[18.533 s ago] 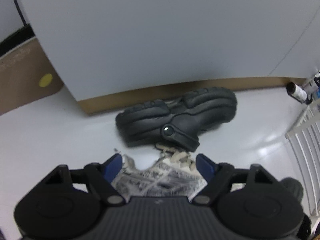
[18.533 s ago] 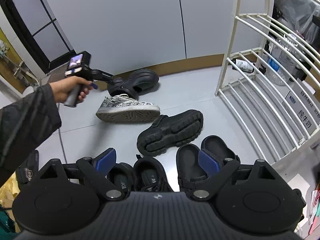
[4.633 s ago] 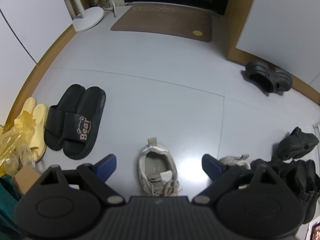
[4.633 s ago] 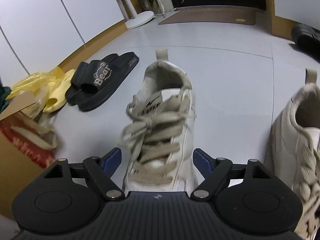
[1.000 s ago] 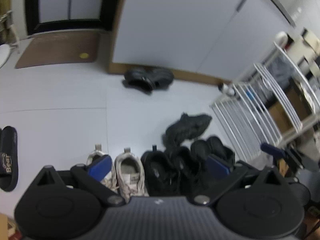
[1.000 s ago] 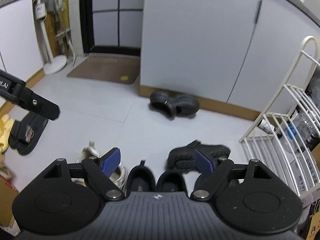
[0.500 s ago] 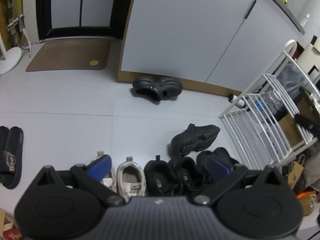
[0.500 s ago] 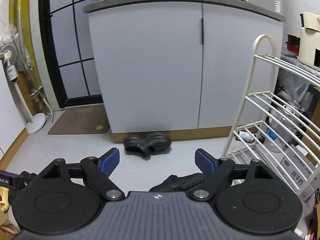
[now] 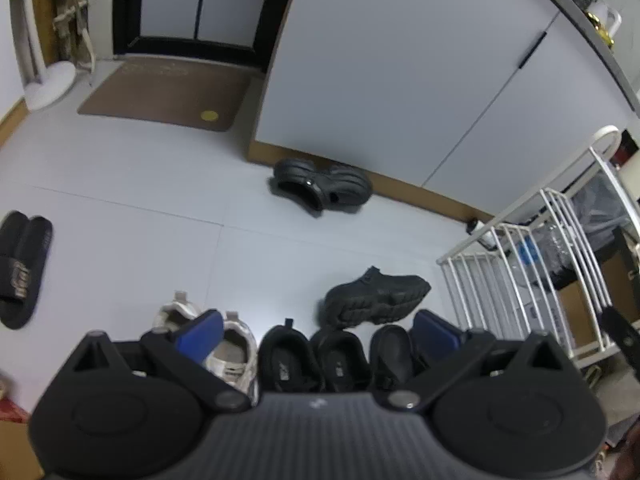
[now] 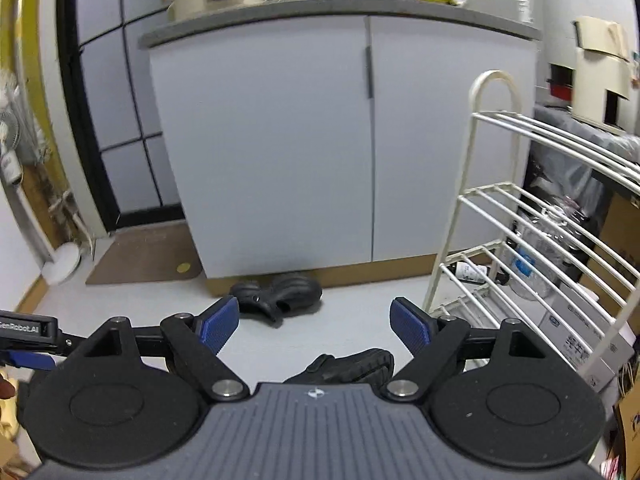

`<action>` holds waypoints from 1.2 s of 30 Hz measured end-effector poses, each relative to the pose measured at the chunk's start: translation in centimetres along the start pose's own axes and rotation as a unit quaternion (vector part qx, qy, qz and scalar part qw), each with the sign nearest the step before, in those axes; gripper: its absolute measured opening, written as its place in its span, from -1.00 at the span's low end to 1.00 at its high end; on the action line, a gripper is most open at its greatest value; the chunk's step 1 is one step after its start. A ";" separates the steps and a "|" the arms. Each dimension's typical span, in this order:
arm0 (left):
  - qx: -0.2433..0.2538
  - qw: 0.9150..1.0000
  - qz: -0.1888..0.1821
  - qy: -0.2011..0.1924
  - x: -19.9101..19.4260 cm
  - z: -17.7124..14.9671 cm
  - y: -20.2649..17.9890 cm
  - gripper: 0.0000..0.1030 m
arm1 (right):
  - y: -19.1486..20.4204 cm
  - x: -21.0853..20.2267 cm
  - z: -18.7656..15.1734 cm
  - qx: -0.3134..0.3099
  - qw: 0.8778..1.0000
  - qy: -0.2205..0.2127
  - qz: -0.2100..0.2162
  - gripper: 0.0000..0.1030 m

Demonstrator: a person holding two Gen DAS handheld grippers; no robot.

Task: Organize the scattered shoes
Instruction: 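Move both grippers away toward the black shoes by the white rack, then lower the left gripper onto the black clog near the rack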

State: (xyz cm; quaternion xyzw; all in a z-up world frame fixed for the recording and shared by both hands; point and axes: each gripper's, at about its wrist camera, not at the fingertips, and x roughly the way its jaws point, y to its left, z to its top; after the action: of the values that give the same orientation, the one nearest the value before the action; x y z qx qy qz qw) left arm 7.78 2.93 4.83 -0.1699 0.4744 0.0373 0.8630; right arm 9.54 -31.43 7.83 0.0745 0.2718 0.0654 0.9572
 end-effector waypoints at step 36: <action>0.086 0.981 -0.137 0.111 28.1 5.2 -4.4 0.92 | -6.0 9.4 -3.4 -0.016 0.989 0.141 -0.041 0.68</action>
State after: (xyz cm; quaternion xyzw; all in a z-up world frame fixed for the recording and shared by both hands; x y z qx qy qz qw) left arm 28.38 -2.25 -14.84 -0.1618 0.5408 -0.1409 0.8133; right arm 16.15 -35.40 -0.94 0.0384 0.4062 0.0401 0.9121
